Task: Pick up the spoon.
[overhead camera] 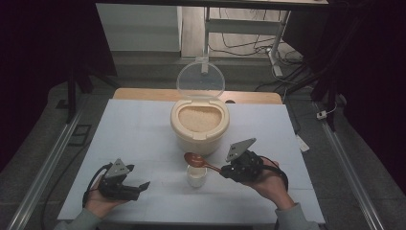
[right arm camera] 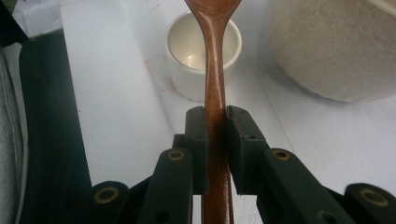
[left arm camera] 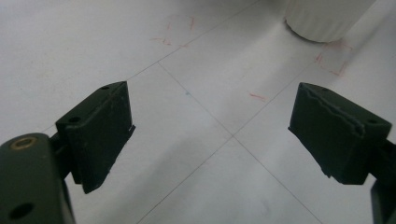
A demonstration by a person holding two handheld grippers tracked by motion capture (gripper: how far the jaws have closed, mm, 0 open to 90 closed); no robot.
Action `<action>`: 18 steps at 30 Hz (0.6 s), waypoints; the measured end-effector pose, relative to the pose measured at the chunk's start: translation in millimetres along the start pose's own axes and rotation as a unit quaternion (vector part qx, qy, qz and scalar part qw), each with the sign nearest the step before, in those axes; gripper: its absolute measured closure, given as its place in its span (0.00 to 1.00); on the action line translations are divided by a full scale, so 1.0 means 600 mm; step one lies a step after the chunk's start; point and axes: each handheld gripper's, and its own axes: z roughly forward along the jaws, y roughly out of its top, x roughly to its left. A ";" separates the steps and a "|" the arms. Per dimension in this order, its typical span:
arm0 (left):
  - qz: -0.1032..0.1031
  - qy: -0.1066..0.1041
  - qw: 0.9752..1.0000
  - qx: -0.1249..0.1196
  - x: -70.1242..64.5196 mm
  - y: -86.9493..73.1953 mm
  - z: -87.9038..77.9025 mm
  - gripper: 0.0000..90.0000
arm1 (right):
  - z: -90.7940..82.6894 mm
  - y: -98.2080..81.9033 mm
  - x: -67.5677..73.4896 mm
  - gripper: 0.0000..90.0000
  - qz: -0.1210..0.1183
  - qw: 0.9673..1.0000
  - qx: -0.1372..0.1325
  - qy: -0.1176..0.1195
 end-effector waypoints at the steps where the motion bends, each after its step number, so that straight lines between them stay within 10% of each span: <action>1: 0.001 0.000 1.000 0.000 0.000 0.001 -0.001 0.15 | 0.002 0.004 0.001 0.88 -0.004 1.000 0.001 0.001; 18: 0.018 0.001 1.000 -0.011 -0.011 0.019 -0.018 0.15 | 0.023 0.023 0.012 0.88 -0.029 1.000 0.006 0.008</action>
